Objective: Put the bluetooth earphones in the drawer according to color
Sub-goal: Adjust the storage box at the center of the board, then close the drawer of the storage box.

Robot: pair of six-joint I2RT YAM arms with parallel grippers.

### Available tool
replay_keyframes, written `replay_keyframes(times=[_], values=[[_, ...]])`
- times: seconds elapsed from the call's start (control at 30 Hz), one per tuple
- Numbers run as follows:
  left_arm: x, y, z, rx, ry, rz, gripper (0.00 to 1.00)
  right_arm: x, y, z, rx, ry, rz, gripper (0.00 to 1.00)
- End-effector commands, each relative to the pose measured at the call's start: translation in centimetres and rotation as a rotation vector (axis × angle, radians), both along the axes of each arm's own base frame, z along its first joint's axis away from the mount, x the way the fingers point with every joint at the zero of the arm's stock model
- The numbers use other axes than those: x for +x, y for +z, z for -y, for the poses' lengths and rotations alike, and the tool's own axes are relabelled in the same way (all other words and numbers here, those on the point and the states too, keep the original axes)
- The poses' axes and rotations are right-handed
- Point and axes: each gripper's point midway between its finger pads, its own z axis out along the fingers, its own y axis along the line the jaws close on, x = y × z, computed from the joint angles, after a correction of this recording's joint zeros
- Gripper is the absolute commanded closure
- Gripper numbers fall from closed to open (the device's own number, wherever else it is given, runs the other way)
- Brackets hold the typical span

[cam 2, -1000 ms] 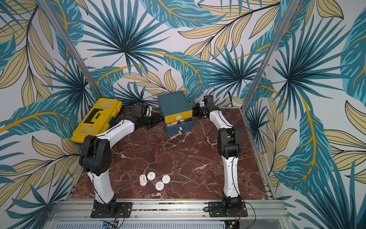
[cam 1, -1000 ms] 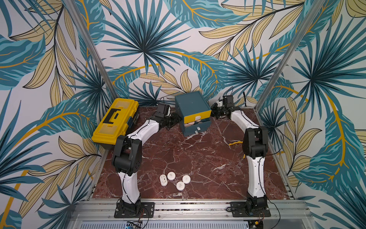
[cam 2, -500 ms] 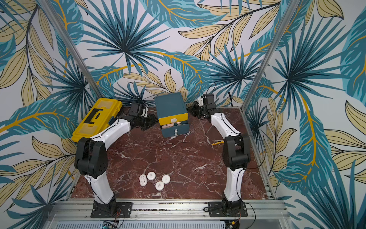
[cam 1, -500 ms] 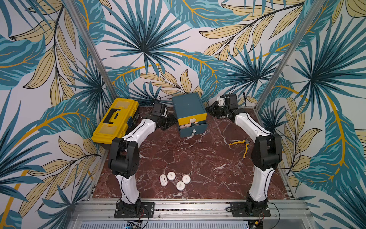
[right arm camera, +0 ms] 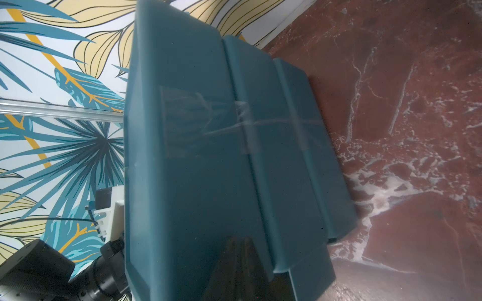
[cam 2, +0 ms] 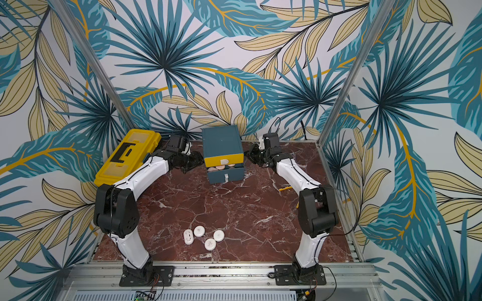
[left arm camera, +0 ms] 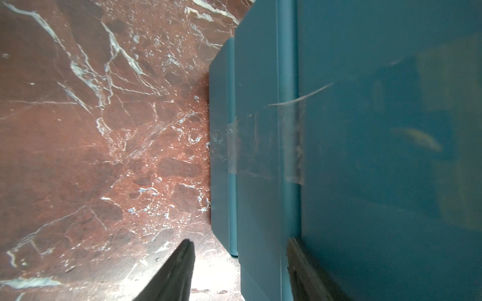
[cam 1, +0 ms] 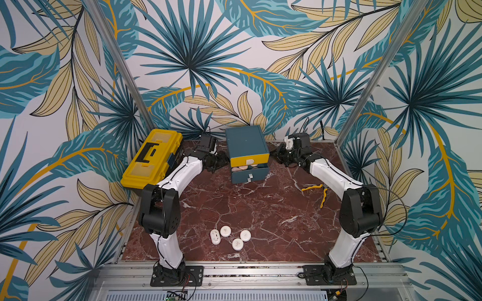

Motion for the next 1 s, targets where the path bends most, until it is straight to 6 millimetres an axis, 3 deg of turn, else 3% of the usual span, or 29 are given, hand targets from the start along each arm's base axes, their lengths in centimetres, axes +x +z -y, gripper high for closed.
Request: replay_keyframes(times=[0.0,0.1,0.2,0.33,0.43,0.53,0.73,0.87,0.97], values=[[-0.6,7.6,5.7,-0.172,-0.199,0.207,0.38,-6.4,2.0,-7.8,0.098,0.301,0.020,0.87],[-1.4,7.8,5.2,-0.147,-0.200,0.211,0.38,-7.5,2.5,-7.0,0.068,0.272,0.046,0.87],[-2.3,8.4,4.4,-0.115,-0.196,0.227,0.38,-7.8,3.1,-4.6,-0.026,0.185,0.082,0.86],[-2.5,8.9,3.0,-0.066,-0.164,0.246,0.37,-7.1,3.0,-0.6,-0.140,0.033,0.078,0.83],[-1.6,8.4,2.4,-0.055,-0.132,0.246,0.37,-5.7,1.9,0.9,-0.205,-0.022,0.043,0.83],[-0.4,7.2,2.8,-0.072,-0.121,0.220,0.37,-3.9,0.2,0.7,-0.213,-0.028,-0.005,0.82],[1.3,4.7,4.2,-0.129,-0.126,0.143,0.37,-1.6,-2.6,-1.5,-0.148,0.015,-0.073,0.82],[0.7,4.9,4.4,-0.148,-0.134,0.151,0.37,-2.1,-2.2,-1.8,-0.121,0.029,-0.056,0.82],[-0.8,6.4,3.8,-0.143,-0.139,0.188,0.37,-3.7,0.2,-1.1,-0.141,0.033,0.016,0.82]])
